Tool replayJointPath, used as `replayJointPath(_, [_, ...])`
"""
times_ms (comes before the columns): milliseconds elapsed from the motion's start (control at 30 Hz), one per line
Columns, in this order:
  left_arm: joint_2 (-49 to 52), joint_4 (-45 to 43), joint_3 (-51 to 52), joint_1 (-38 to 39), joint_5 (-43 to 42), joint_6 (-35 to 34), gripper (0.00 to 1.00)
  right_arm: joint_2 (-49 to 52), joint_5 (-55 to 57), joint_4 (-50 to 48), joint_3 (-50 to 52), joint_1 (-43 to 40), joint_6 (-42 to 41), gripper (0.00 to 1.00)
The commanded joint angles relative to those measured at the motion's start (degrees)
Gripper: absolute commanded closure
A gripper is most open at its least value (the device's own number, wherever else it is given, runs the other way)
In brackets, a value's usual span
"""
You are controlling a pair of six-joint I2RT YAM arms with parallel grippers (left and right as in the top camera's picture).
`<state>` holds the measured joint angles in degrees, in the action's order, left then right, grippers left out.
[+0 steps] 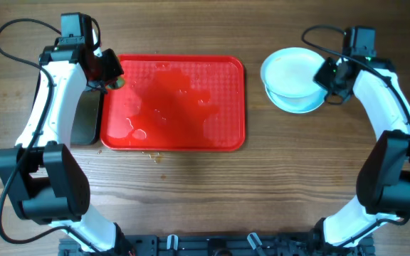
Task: Clean dirty plates on tray and stack at the side
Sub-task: 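Lift the third plate with the right gripper, stack it on the right pile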
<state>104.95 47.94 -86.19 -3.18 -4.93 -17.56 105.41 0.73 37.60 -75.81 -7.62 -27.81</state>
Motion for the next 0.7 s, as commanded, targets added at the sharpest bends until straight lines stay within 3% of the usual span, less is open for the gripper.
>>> replayJointPath(0, [0.17, -0.07, -0.02, -0.20, 0.52, -0.92, 0.96, -1.66, 1.84, -1.60, 3.13, -1.25, -1.11, 0.96])
replayJointPath(67, [0.17, 0.00, -0.02, -0.22, 0.57, -0.87, 0.96, -1.64, 1.84, -1.75, 4.70, -1.25, -0.63, 0.95])
replayJointPath(133, [0.09, 0.37, -0.07, -0.79, 1.90, -0.79, 0.96, -1.66, 1.75, -0.11, 4.68, -1.25, -0.57, 0.69])
replayJointPath(167, [-0.15, 0.70, -0.13, -1.53, 2.12, -0.66, 0.96, -1.70, 0.74, 0.50, 4.68, -1.25, 0.42, 0.52])
replayJointPath(200, [-0.57, 1.22, -0.20, -2.99, 2.05, -0.66, 0.96, -1.73, -1.84, 1.16, 4.50, -1.22, 3.37, 0.44])
replayJointPath(367, [-1.07, 4.46, -0.17, -10.60, 2.10, 2.73, 0.96, -1.92, -6.82, 6.21, -2.71, 1.70, 7.34, 0.38])
replayJointPath(467, [-0.68, 4.22, -0.17, -12.83, 5.22, 3.67, 0.96, -2.14, -8.50, 5.62, -6.16, 6.29, 8.11, 0.37])
replayJointPath(533, [0.26, 3.98, 0.04, -13.81, 9.77, 3.69, 0.96, -2.14, -8.74, 3.63, -6.80, 10.19, 8.11, 0.30])
replayJointPath(667, [5.51, 3.91, 0.09, -14.36, 10.86, 3.85, 0.96, -2.12, -8.72, 1.27, -6.80, 16.85, 8.15, 0.26])
